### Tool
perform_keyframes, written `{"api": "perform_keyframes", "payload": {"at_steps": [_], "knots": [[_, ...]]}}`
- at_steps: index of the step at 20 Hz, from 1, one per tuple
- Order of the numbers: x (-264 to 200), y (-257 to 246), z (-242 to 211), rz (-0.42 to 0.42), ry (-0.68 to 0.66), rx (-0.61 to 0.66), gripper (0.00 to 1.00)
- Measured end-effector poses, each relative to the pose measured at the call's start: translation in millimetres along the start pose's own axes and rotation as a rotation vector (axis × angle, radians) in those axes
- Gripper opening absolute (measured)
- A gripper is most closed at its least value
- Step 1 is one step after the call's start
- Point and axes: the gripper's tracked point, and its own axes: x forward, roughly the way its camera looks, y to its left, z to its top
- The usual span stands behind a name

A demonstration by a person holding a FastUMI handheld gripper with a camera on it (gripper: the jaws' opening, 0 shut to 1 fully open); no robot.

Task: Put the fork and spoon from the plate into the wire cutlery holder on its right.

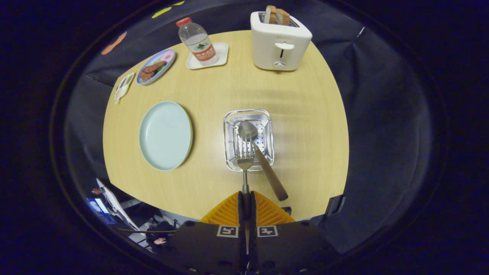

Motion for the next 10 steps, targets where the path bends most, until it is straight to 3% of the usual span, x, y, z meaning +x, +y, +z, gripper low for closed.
{"api": "perform_keyframes", "payload": {"at_steps": [6, 10], "knots": [[5.4, 2.5, 18.0, -0.025, 0.102, -0.025, 0.06], [6.1, 4.6, 30.9, -0.052, 0.09, -0.05, 0.06]]}}
